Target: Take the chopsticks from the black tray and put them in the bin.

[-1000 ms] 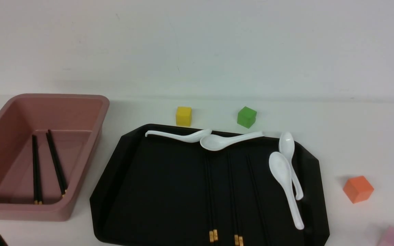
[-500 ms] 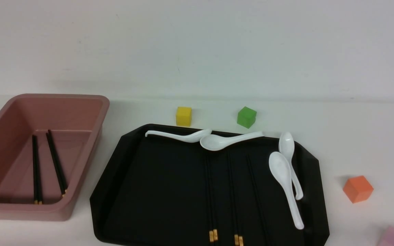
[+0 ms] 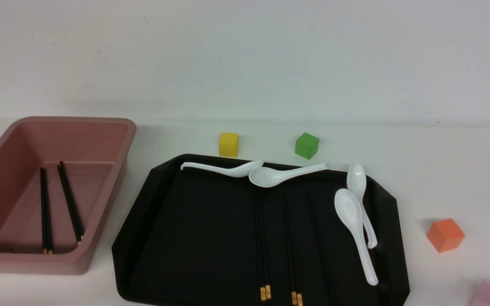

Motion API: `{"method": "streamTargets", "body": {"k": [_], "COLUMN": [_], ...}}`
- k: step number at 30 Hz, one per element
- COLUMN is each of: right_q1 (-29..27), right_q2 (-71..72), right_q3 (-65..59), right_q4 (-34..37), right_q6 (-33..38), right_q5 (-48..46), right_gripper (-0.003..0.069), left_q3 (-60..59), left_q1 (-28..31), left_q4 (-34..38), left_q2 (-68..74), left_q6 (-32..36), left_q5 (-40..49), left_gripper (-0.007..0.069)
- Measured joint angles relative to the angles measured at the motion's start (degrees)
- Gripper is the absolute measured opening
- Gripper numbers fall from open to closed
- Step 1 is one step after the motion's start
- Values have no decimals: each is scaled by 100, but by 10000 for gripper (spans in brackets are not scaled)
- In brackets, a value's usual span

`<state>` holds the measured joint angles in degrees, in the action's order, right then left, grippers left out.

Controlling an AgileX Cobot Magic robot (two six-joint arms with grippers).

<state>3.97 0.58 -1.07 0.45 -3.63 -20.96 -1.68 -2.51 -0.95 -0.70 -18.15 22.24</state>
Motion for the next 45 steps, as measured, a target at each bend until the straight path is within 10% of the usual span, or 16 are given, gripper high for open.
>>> {"method": "streamTargets", "body": {"k": [45], "right_q1": [0], "right_q2": [0], "right_q3": [0], "right_q4": [0], "right_q6": [0], "right_q5": [0], "right_gripper": [239], "left_q3": [0], "left_q1": [0], "left_q4": [0], "left_q2": [0], "left_q6": [0], "left_q5": [0], "left_gripper": [58]}}
